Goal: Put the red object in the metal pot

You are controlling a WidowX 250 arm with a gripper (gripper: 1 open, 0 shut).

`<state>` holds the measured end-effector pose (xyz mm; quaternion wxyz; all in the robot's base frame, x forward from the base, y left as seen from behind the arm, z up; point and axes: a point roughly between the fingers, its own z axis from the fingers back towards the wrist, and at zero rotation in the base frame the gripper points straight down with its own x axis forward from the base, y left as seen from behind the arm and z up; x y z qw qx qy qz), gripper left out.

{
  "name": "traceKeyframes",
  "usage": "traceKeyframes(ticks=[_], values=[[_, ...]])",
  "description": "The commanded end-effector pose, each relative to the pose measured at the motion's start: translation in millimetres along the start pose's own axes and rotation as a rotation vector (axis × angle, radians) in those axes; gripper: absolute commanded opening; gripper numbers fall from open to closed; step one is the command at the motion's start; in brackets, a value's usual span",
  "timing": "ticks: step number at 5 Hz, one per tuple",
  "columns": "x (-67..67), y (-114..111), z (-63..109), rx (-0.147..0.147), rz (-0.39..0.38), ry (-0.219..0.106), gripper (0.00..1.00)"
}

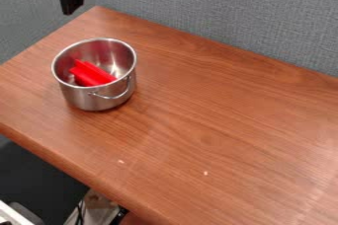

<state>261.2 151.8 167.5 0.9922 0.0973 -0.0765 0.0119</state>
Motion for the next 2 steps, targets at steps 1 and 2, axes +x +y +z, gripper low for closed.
traceKeyframes(ticks=[1,2], values=[[-1.7,-7.9,10.6,0.02,-0.008,-0.036,1.0],[-4.3,-10.0,17.9,0.046,0.083,-0.011,1.0]])
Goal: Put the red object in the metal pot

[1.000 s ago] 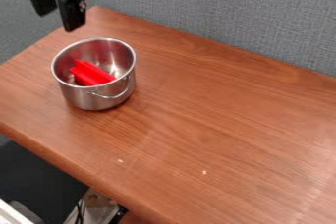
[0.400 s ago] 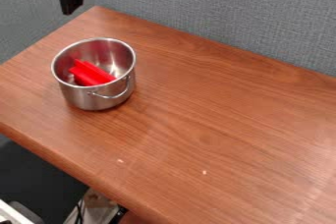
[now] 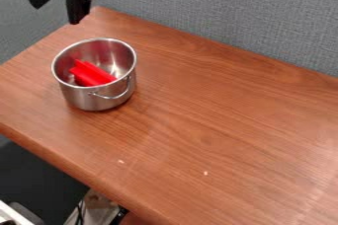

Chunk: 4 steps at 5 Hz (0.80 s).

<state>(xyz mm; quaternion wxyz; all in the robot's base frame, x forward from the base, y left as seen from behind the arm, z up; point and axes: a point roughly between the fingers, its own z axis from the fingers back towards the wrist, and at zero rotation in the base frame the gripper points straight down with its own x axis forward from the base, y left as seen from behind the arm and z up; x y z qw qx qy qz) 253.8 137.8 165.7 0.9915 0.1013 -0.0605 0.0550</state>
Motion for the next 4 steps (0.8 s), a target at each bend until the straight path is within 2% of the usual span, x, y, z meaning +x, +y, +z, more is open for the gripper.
traceKeyframes(ticks=[1,2,3,4], values=[[0.5,2,19.8,0.052,0.084,-0.03,1.0],[2.3,24,11.9,0.031,0.067,-0.018,1.0],[3.7,44,0.5,0.003,-0.01,-0.011,1.0],[-1.9,33,10.1,-0.049,-0.171,-0.06,1.0]])
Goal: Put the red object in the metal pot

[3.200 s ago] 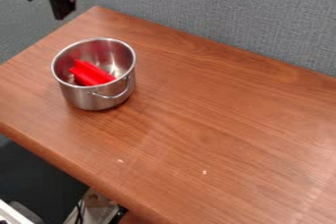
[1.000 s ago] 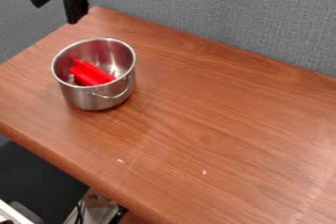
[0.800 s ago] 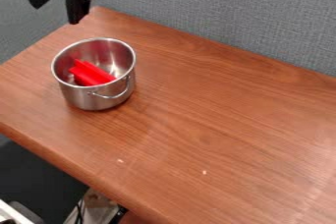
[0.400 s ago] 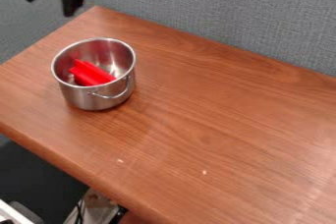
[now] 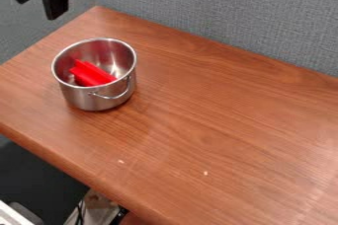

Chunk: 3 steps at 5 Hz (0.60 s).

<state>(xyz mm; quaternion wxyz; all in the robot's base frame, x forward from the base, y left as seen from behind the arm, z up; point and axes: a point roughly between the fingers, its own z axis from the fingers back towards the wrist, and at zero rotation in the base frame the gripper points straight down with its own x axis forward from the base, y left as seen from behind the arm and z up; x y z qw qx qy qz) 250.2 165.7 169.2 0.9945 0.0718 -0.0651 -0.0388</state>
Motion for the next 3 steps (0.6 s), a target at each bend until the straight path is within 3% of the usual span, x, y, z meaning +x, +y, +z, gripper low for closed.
traceKeyframes(ticks=[1,3], values=[[-6.5,2.4,12.8,-0.009,-0.098,-0.07,1.0],[1.5,3.2,10.4,-0.074,-0.132,-0.001,1.0]])
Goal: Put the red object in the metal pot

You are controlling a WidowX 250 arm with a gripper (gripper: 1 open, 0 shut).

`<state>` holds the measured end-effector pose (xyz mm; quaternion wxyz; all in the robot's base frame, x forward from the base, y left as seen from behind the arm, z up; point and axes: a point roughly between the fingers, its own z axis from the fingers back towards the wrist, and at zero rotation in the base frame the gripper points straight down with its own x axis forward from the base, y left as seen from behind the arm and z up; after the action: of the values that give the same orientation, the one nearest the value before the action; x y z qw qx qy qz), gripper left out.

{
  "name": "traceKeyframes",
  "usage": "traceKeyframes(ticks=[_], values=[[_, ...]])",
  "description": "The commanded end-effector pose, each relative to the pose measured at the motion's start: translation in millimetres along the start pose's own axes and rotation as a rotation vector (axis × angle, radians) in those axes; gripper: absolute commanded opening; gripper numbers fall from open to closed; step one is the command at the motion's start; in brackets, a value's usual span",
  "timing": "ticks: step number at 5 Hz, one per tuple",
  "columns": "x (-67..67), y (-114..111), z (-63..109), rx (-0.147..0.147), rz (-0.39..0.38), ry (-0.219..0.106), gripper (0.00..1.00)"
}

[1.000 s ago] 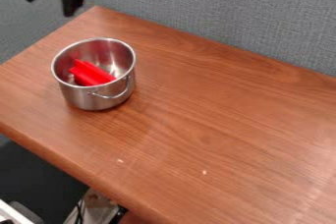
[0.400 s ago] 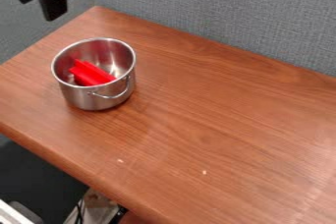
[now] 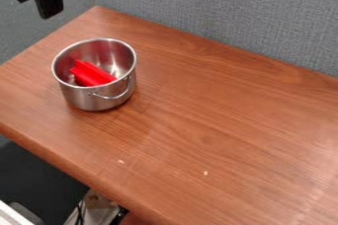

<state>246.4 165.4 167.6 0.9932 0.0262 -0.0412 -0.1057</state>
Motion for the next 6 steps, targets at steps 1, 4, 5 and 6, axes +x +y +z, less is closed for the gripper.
traceKeyframes(ticks=[1,4,5,6], values=[[7.3,6,12.6,0.0,-0.025,0.0,1.0],[10.4,-20,13.2,-0.012,0.008,0.052,1.0],[7.3,-30,18.5,-0.005,0.057,0.031,1.0],[-4.7,-18,12.9,-0.014,0.07,0.054,1.0]])
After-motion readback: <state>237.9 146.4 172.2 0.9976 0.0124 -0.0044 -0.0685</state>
